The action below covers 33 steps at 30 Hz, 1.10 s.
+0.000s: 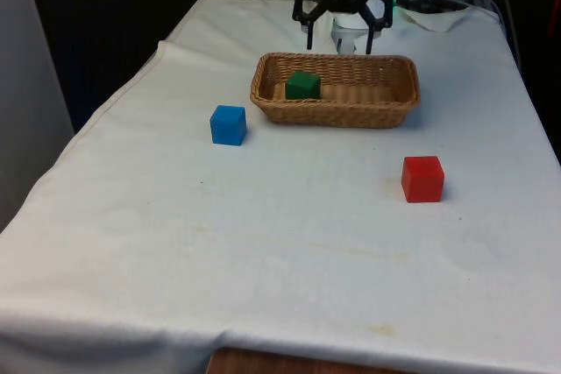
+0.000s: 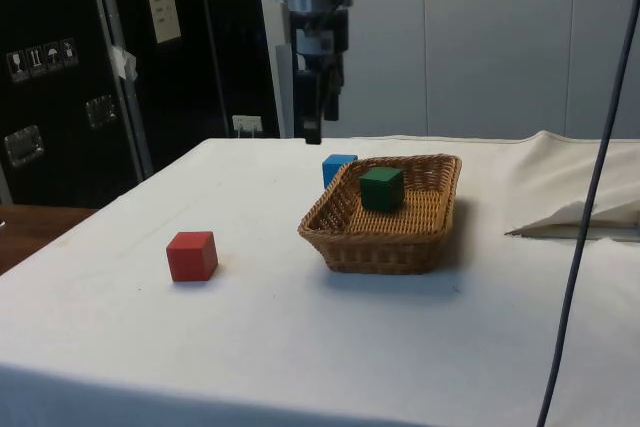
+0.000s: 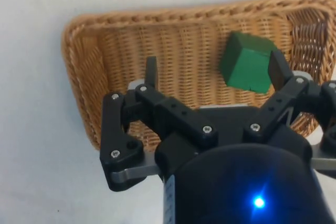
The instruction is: Pick up exactly two blocks and place them into the basket.
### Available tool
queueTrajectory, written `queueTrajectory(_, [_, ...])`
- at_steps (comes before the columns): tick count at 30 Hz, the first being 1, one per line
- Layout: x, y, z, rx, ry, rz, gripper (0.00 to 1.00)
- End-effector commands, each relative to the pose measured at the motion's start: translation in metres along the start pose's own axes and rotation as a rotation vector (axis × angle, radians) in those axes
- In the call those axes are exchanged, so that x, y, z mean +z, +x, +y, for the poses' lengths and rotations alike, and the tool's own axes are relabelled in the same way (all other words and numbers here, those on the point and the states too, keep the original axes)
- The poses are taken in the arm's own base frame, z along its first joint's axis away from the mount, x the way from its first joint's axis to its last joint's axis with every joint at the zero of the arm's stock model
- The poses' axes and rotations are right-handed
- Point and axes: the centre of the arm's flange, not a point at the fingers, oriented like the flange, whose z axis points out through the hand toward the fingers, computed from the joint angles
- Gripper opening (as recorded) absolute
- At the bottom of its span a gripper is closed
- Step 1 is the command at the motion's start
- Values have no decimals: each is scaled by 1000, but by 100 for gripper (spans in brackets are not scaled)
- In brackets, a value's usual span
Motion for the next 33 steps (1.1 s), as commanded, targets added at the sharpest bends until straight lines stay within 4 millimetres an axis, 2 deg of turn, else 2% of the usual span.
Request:
queueTrajectory(1, [0, 4, -2, 0, -2, 2, 100])
queueTrajectory(16, [-3, 63, -28, -18, -8, 20, 100])
queueTrajectory(19, [-4, 67, -28, -21, -15, 29, 100])
queueTrajectory(24, [-2, 89, -43, -29, -11, 32, 100])
queueTrajectory(28, [-2, 97, -46, -35, -16, 42, 100])
queueTrajectory(33, [-1, 115, -63, -39, -6, 47, 100])
